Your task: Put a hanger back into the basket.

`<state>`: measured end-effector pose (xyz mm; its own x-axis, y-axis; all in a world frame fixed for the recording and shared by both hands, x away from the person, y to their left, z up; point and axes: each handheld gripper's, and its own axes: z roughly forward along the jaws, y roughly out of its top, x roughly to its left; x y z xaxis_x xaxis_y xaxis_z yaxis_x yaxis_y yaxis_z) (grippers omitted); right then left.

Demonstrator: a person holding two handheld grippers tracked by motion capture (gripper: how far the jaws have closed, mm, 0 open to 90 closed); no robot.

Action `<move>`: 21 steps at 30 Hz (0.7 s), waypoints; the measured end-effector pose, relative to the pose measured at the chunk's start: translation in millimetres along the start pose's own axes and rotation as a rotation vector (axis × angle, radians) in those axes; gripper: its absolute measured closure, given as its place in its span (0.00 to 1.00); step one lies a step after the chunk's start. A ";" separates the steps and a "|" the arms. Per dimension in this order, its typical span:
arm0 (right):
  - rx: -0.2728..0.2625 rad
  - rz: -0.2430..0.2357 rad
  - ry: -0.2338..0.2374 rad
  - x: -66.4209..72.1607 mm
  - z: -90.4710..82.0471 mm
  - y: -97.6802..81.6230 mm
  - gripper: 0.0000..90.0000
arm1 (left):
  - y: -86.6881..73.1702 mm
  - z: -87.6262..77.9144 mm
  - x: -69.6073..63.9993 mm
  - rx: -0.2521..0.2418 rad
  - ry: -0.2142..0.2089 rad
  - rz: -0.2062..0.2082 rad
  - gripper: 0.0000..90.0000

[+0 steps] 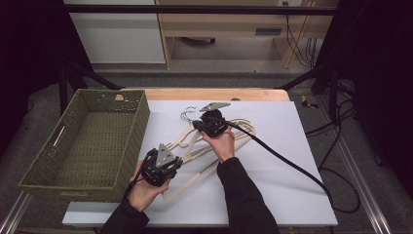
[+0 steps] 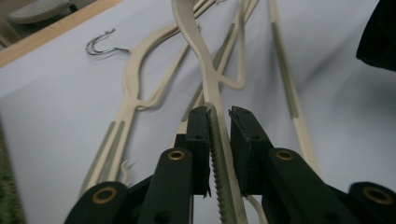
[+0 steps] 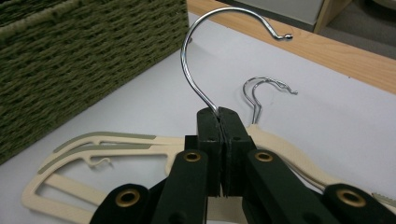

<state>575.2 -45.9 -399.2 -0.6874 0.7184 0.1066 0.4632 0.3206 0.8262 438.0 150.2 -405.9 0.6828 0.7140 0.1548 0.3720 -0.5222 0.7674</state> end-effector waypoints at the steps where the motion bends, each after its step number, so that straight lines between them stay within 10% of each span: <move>1: -0.010 -0.030 0.004 4.0 -5.3 -1.3 0.99 | 3.3 0.0 2.5 -0.018 -0.020 -0.037 0.70; 5: -0.042 -0.045 0.019 11.0 -15.2 -6.0 0.99 | 13.5 1.1 10.8 -0.055 -0.090 -0.149 0.50; 12: -0.100 -0.077 0.046 14.3 -30.5 -13.9 0.99 | 34.0 26.5 22.3 -0.048 -0.154 -0.165 0.42; 21: -0.145 -0.133 0.073 19.0 -49.3 -24.2 0.99 | 37.3 60.2 21.8 0.003 -0.306 -0.223 0.78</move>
<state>523.3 -70.4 -389.9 -0.7783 0.6273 0.0264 0.2838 0.3140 0.9060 504.6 118.3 -411.4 0.7410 0.6380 -0.2095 0.5345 -0.3715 0.7591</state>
